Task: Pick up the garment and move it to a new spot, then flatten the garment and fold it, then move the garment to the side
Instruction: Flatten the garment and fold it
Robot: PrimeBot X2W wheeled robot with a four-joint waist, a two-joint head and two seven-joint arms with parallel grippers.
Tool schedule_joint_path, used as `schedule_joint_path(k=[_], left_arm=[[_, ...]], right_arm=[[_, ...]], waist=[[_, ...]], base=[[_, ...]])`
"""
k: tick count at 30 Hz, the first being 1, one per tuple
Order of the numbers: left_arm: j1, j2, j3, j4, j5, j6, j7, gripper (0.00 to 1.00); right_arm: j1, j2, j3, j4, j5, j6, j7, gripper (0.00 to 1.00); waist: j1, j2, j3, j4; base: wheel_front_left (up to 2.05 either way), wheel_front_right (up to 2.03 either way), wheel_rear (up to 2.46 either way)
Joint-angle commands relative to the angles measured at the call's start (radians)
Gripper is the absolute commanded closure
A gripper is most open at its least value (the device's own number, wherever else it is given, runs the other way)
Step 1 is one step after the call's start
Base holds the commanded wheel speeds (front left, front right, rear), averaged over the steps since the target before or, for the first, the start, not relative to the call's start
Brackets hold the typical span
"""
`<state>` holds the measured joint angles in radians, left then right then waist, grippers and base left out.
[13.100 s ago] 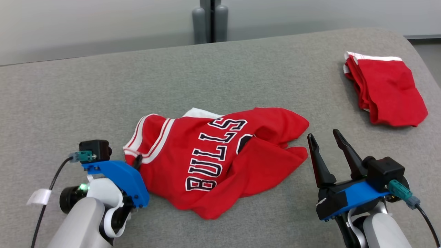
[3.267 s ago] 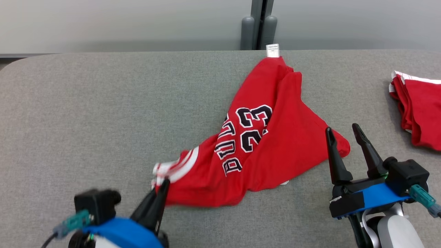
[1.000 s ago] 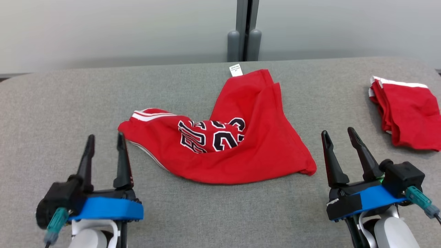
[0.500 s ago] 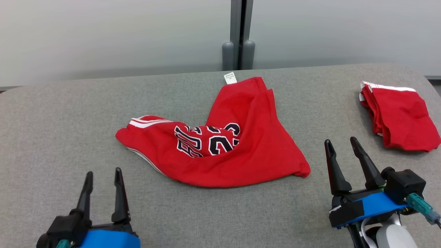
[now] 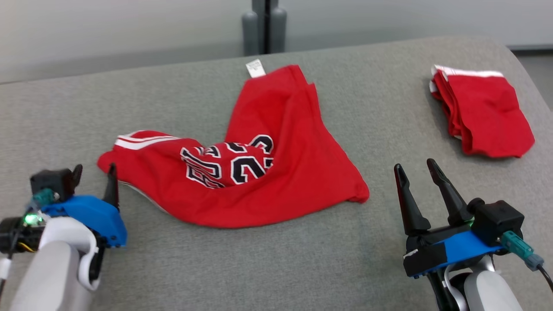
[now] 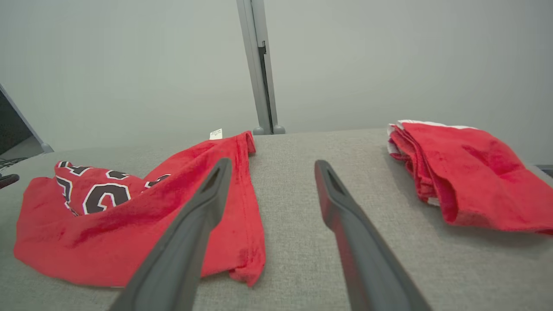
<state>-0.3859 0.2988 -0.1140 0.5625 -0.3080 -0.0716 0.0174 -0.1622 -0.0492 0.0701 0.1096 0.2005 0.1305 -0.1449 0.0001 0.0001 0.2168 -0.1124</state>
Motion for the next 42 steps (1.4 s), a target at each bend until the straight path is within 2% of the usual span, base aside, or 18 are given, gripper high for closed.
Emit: schedule_joint_path(k=[1, 7, 9, 13, 16, 19, 20, 21, 22, 24, 27, 32, 35, 38, 42], left_arm=[[-0.031, 0.014, -0.003, 0.020, -0.006, -0.009, 0.012, 0.00], [-0.134, 0.088, -0.032, 0.105, 0.006, -0.035, 0.103, 0.00], [-0.151, 0.091, -0.051, 0.130, 0.016, -0.029, 0.153, 0.00], [-0.185, 0.115, -0.104, 0.145, 0.010, -0.050, 0.266, 0.00], [-0.195, 0.132, -0.170, 0.125, -0.007, -0.059, 0.325, 0.00], [-0.186, 0.159, -0.303, 0.084, -0.063, -0.062, 0.399, 0.00], [-0.181, 0.171, -0.343, 0.067, -0.089, -0.062, 0.419, 0.04], [-0.180, 0.185, -0.378, 0.053, -0.116, -0.062, 0.440, 0.56], [-0.179, 0.201, -0.407, 0.042, -0.133, -0.062, 0.451, 1.00], [-0.176, 0.223, -0.438, 0.022, -0.163, -0.062, 0.455, 1.00], [-0.181, 0.250, -0.422, -0.008, -0.185, -0.060, 0.384, 1.00], [-0.129, 0.214, -0.319, -0.126, -0.240, 0.018, 0.182, 1.00], [-0.043, 0.210, -0.274, -0.264, -0.275, 0.064, 0.120, 1.00], [0.062, 0.224, -0.226, -0.446, -0.312, 0.127, 0.117, 1.00], [0.226, 0.241, -0.167, -0.714, -0.379, 0.228, 0.183, 1.00]], right_arm=[[-0.014, -0.003, -0.002, -0.008, -0.010, 0.001, 0.003, 0.00], [-0.018, -0.002, -0.014, -0.029, -0.022, 0.001, 0.004, 0.00], [-0.016, -0.002, -0.017, -0.038, -0.023, 0.001, 0.005, 0.00], [-0.018, -0.003, -0.019, -0.049, -0.023, 0.001, 0.008, 0.00], [-0.023, -0.002, -0.018, -0.054, -0.019, 0.001, 0.008, 0.00], [-0.028, -0.003, -0.017, -0.061, -0.016, 0.001, 0.008, 0.00], [-0.028, -0.003, -0.019, -0.065, -0.016, 0.001, 0.009, 0.00], [-0.028, -0.003, -0.021, -0.068, -0.015, 0.001, 0.009, 0.00], [-0.030, -0.002, -0.023, -0.070, -0.015, 0.001, 0.010, 0.00], [-0.034, -0.002, -0.030, -0.074, -0.014, 0.000, 0.009, 0.00], [-0.035, -0.002, -0.038, -0.076, -0.013, 0.001, 0.008, 0.00], [-0.022, -0.003, -0.047, -0.065, -0.008, 0.001, 0.000, 0.00], [-0.005, -0.003, -0.055, -0.053, -0.005, 0.001, -0.001, 0.00], [0.006, -0.003, -0.055, -0.043, 0.001, 0.001, -0.005, 0.00], [0.020, -0.003, -0.060, -0.033, 0.012, 0.001, -0.011, 0.00]], waist=[[-0.0001, -0.0001, 0.015, -0.008], [-0.0001, -0.0001, 0.077, -0.035], [-0.0001, -0.0001, 0.089, -0.037], [-0.0001, -0.0001, 0.103, -0.036], [-0.0001, -0.0001, 0.115, -0.031], [-0.0001, -0.0001, 0.131, -0.025], [-0.0001, -0.0001, 0.136, -0.022], [-0.0001, -0.0001, 0.141, -0.019], [-0.0001, -0.0001, 0.146, -0.015], [-0.0001, -0.0001, 0.154, -0.005], [-0.0001, -0.0001, 0.155, 0.014], [-0.0001, -0.0001, 0.116, 0.064], [-0.0001, -0.0001, 0.074, 0.109], [-0.0001, -0.0001, 0.033, 0.152], [-0.0001, -0.0001, -0.008, 0.207]], base=[[0.00, 0.00, 0.00], [0.00, 0.00, 0.00], [0.00, 0.00, 0.00], [0.00, 0.00, 0.00], [0.00, 0.00, 0.00], [0.00, 0.00, 0.00], [0.00, 0.00, 0.00], [0.00, 0.00, 0.00], [0.00, 0.00, 0.00], [0.00, 0.00, 0.00], [0.00, 0.00, 0.00], [0.00, 0.00, 0.00], [0.00, 0.00, 0.00], [0.00, 0.00, 0.00], [0.00, 0.00, 0.00]])
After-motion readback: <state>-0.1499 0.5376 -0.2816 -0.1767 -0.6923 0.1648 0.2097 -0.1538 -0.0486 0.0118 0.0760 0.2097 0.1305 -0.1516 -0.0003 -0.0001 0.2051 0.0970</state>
